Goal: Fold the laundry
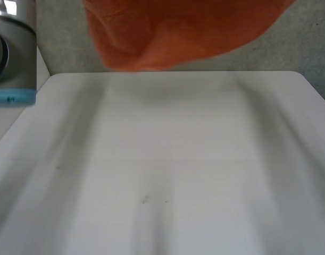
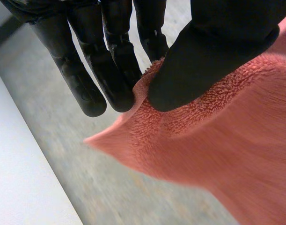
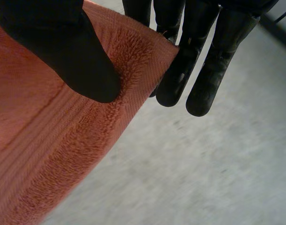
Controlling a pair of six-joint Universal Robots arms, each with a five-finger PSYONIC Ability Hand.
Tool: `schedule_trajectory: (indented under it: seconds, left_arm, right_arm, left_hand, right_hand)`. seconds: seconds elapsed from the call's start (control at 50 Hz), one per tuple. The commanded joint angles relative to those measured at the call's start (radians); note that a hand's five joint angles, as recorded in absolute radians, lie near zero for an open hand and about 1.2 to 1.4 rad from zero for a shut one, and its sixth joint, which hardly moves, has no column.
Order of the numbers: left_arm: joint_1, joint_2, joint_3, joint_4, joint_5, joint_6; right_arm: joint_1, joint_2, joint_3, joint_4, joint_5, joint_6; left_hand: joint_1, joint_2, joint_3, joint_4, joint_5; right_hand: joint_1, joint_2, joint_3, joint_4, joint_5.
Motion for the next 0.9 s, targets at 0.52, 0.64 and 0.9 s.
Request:
schedule_trajectory:
  seconds: [0.52, 0.64, 0.9]
  left_arm:
    - [0.054, -0.111, -0.71, -0.076, 0.078, -0.03]
    - [0.066, -0.155, -0.704, -0.072, 0.114, -0.029]
    - [0.111, -0.194, -0.702, -0.079, 0.209, -0.035]
  right_arm:
    - [-0.144, -0.067, 0.828, 0.173, -0.374, -0.194]
    - [-0.179, -0.136, 0.851, 0.192, -0.362, -0.093]
    - [-0.271, -0.139, 0.849, 0.193, -0.334, 0.037]
  left_hand:
    - [0.213, 0.178, 0.179, 0.178, 0.185]
    - [0.08, 0.044, 0.046, 0.045, 0.052]
    - [-0.532, -0.567, -0.566, -0.567, -0.56]
  right_hand:
    - [0.413, 0.214, 0.203, 0.203, 0.233]
    - [0.413, 0.214, 0.203, 0.203, 0.233]
    - [0.413, 0.214, 0.203, 0.203, 0.233]
